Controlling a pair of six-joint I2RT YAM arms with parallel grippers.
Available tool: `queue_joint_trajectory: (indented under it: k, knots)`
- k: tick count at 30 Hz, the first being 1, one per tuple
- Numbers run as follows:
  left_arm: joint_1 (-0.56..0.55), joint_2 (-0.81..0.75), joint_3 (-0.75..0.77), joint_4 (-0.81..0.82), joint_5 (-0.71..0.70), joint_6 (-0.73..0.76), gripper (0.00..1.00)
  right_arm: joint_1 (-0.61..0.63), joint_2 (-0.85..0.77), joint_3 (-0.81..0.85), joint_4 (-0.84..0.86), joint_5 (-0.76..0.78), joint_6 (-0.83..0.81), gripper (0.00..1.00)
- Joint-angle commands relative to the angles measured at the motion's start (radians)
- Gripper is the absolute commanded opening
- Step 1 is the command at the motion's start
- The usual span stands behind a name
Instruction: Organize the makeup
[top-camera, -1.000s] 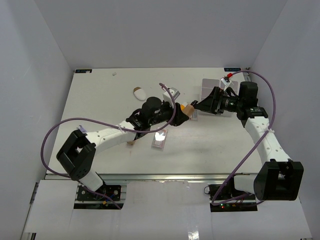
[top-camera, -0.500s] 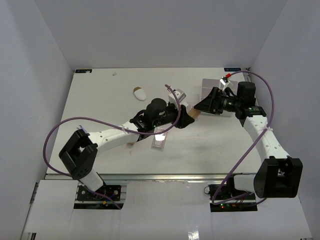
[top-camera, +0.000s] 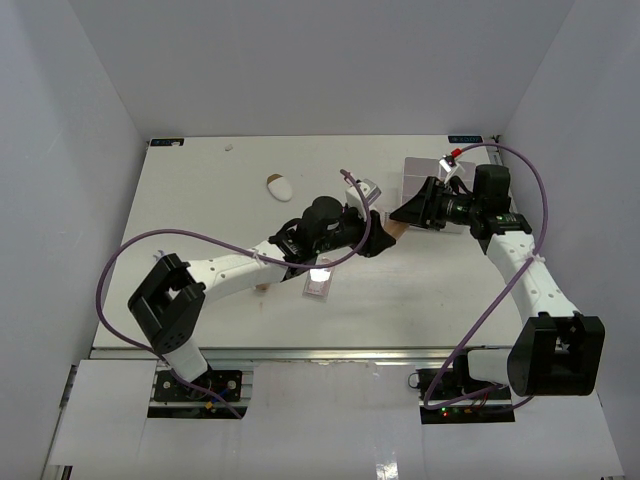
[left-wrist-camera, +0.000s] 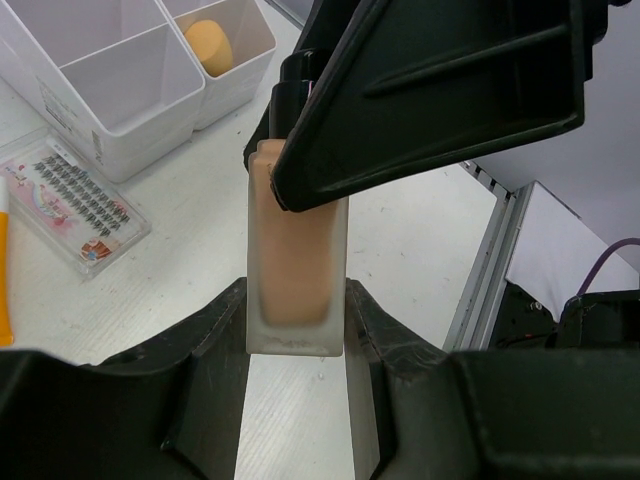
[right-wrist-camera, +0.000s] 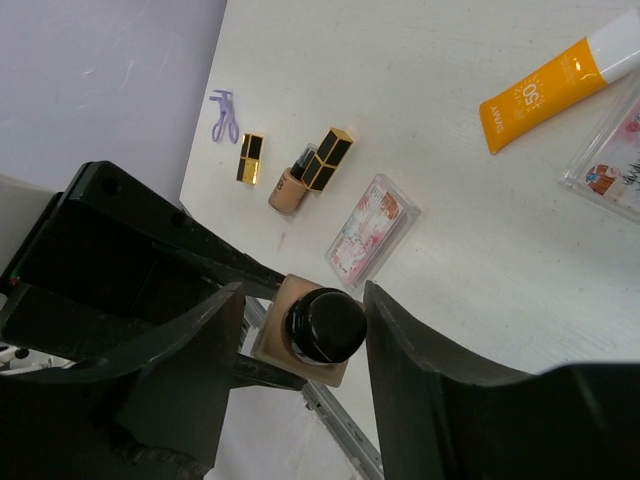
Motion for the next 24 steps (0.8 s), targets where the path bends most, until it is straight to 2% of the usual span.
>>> queue_joint_trajectory:
  k: [1, 8, 11, 14, 17, 18, 20, 21, 22, 24]
  knots:
    - [-0.007, -0.016, 0.064, 0.032, -0.019, 0.024, 0.0, 0.004, -0.014, -0.018, 0.019, -0.034, -0.003, 0.55]
    - [-0.007, -0.002, 0.097, 0.013, -0.034, 0.055, 0.0, 0.004, -0.016, -0.032, 0.024, -0.044, 0.004, 0.54]
    - [-0.008, 0.002, 0.103, 0.004, -0.034, 0.062, 0.0, 0.004, -0.026, -0.03, 0.033, -0.043, 0.002, 0.5]
    - [-0.01, 0.003, 0.096, 0.002, -0.033, 0.062, 0.0, 0.0, -0.031, -0.033, 0.048, -0.047, 0.004, 0.35]
    - [-0.01, 0.001, 0.085, 0.005, -0.031, 0.056, 0.01, -0.012, -0.03, -0.039, 0.069, -0.066, 0.005, 0.24]
    - [-0.01, 0.001, 0.08, 0.005, -0.031, 0.055, 0.04, -0.02, -0.029, -0.042, 0.079, -0.079, 0.005, 0.22]
    - [-0.01, -0.001, 0.075, 0.007, -0.03, 0.049, 0.16, -0.037, -0.028, -0.045, 0.097, -0.105, -0.001, 0.18]
    - [-0.01, -0.001, 0.073, 0.009, -0.031, 0.047, 0.24, -0.04, -0.028, -0.045, 0.102, -0.117, -0.007, 0.16]
    - [-0.01, -0.004, 0.071, 0.009, -0.035, 0.043, 0.38, -0.044, -0.028, -0.043, 0.105, -0.131, -0.016, 0.15]
    - [-0.01, -0.012, 0.069, 0.007, -0.046, 0.038, 0.57, -0.045, -0.031, -0.036, 0.104, -0.146, -0.055, 0.12]
